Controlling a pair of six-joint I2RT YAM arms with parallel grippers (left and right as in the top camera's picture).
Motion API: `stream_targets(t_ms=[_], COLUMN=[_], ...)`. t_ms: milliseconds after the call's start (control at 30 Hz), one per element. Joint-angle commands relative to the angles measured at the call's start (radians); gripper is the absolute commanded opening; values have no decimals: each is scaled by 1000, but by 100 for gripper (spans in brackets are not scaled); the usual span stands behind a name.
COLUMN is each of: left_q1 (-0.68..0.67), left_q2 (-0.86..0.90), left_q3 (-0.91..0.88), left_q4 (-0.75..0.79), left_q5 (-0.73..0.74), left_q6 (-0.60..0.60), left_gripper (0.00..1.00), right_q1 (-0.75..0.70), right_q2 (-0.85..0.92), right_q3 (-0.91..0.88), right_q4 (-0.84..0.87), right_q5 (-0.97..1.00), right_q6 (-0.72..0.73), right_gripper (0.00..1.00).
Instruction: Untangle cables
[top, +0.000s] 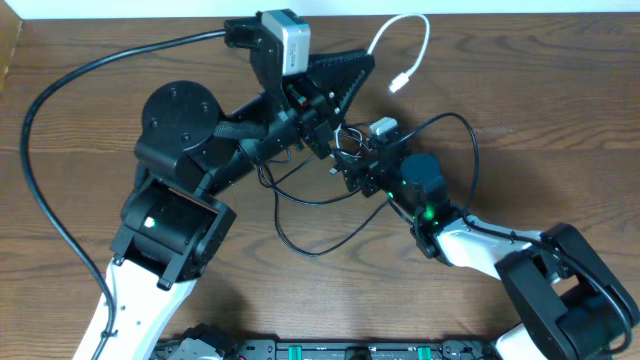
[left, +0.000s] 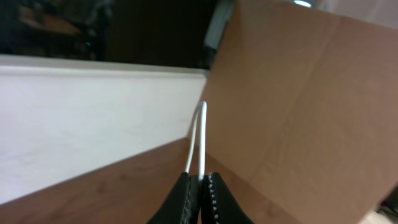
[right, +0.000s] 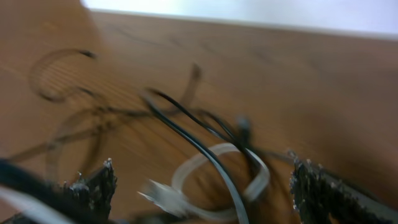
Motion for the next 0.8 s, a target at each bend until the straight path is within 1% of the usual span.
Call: stream_targets(t_ms=[0,100,167,333,400,533,633,667,767], left_q1=[35,86,136,275,364,489,554,579,582], left_q2=[-52,-86,-115,-179,-208,-229,-229,-225,-217], left_q3=[26,26,26,26,26,26,26,26,26], left_q4=[13,12,13,12,12,-3,-24,-46,-68], left_q5=[-136,-225,-252,-254,-254,-254,-254,-253,-251], left_q6=[35,53,53,52,52,51,51,25,22], left_gripper=[7,7,8,8,7,7,7,7,7], right_q1=[-39,-79,-118,-221,-270,-301,-302,-301,-301], right_q2=[23,23,23,23,23,23,23,23,23], right_q3=[14,14,14,14,14,14,14,14,14], right_q4=[-71,-146,-200,-298,-338,-364,-338,-293,-193], right_q5=[148,167,167,167,164,153,86,-20,-208], right_q6=[41,41,42,109,118,162,161,159,90], right_gripper=[87,84,79,75,73,73,74,75,76])
